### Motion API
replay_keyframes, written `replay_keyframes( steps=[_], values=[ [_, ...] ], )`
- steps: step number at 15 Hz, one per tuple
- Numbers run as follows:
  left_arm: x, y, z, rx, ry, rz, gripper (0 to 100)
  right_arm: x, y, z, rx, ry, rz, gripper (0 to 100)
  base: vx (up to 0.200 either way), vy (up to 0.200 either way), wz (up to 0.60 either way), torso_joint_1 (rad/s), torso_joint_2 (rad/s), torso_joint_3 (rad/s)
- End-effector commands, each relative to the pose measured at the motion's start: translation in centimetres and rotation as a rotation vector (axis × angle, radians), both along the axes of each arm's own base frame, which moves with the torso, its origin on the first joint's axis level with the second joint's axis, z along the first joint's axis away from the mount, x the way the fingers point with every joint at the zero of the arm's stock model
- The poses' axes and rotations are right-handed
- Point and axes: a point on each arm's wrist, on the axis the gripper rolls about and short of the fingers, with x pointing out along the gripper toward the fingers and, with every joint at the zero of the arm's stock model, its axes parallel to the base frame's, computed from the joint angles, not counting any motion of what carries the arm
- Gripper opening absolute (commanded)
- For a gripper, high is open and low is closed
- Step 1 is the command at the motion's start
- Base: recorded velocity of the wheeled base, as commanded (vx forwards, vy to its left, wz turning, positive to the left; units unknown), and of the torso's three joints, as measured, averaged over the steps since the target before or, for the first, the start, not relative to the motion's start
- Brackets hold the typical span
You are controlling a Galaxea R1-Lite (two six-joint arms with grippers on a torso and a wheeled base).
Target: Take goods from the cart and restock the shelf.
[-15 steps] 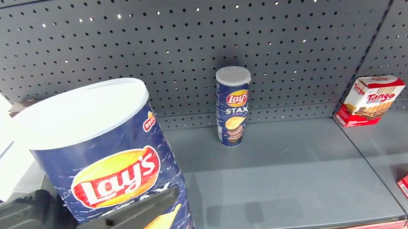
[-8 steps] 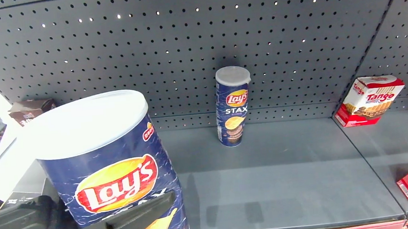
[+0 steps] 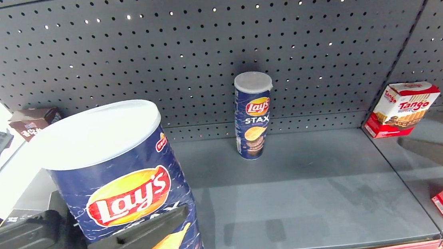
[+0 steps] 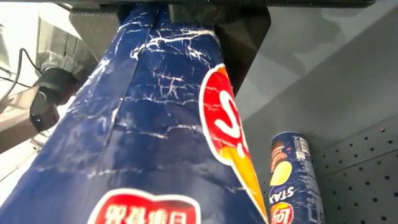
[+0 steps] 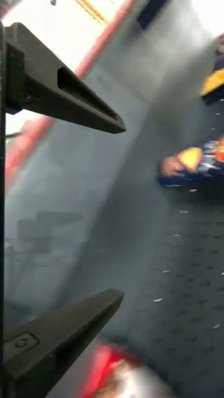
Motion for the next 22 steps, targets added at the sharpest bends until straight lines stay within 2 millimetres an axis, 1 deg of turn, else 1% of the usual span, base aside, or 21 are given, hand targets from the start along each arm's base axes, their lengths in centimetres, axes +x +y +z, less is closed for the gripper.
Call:
replay_keyframes(
  steps=[1,2,3,4,5,6,7,8,10,11,13,14,17,20,22],
  values=[
    [0.1,-0.1,0.2,-0.005,-0.003,0.001,0,5.5,2.3,-1.2,-0.032,0.061,0.051,100,0.000,0.000,0.00,0.000,0.00,0.000],
    [0.1,0.0,0.4,-0.011,-0.007,0.004,0,7.1,2.9,-1.8,-0.067,0.075,0.098,100,0.000,0.000,0.00,0.000,0.00,0.000],
    [0.2,0.0,0.4,-0.010,-0.006,0.009,0,7.6,3.2,-2.1,-0.082,0.077,0.118,100,0.000,0.000,0.00,0.000,0.00,0.000],
    [0.2,0.0,0.3,-0.009,-0.005,0.012,0,8.7,3.6,-2.5,-0.110,0.053,0.160,100,0.000,0.000,0.00,0.000,0.00,0.000],
    [0.2,0.0,0.3,-0.008,-0.003,0.012,0,9.8,4.1,-2.3,-0.111,0.027,0.192,100,0.000,0.000,0.00,0.000,0.00,0.000],
    [0.3,0.0,0.3,-0.007,-0.002,0.012,0,11.4,4.9,-1.6,-0.094,-0.015,0.262,100,0.000,0.000,0.00,0.000,0.00,0.000],
    [0.3,0.0,0.3,-0.007,-0.002,0.012,0,12.6,5.2,-1.1,-0.077,-0.046,0.343,100,0.000,0.000,0.00,0.000,0.00,0.000],
    [0.3,0.0,0.2,-0.006,-0.001,0.012,0,13.2,5.4,-1.0,-0.073,-0.053,0.364,100,0.000,0.000,0.00,0.000,0.00,0.000],
    [0.3,0.0,0.2,-0.005,0.002,0.010,0,15.9,6.3,-1.4,-0.070,-0.069,0.408,100,0.000,0.000,0.00,0.000,0.00,0.000],
    [0.2,0.0,0.3,-0.013,0.007,-0.017,0,16.8,6.6,-1.8,-0.060,-0.096,0.477,100,0.000,0.000,0.00,0.000,0.00,0.000],
    [0.2,-0.1,0.3,-0.019,0.017,-0.035,0,18.2,7.1,-2.9,-0.047,-0.137,0.587,100,0.000,0.000,0.00,0.000,0.00,0.000],
    [0.2,-0.1,0.3,-0.019,0.017,-0.035,0,18.9,7.3,-3.5,-0.044,-0.144,0.610,100,0.000,0.000,0.00,0.000,0.00,0.000],
    [0.2,-0.1,0.3,-0.023,0.023,-0.035,0,20.5,8.1,-3.9,-0.045,-0.175,0.634,100,0.000,0.000,0.00,0.000,0.00,0.000],
    [0.4,-0.2,0.2,-0.021,0.032,-0.036,0,21.5,8.7,-4.5,-0.047,-0.171,0.640,100,0.000,0.000,0.00,0.000,0.00,0.000],
    [0.5,-0.3,0.1,-0.017,0.036,-0.036,0,22.1,9.8,-5.3,-0.047,-0.155,0.661,100,0.000,0.000,0.00,0.000,0.00,0.000]
  ],
)
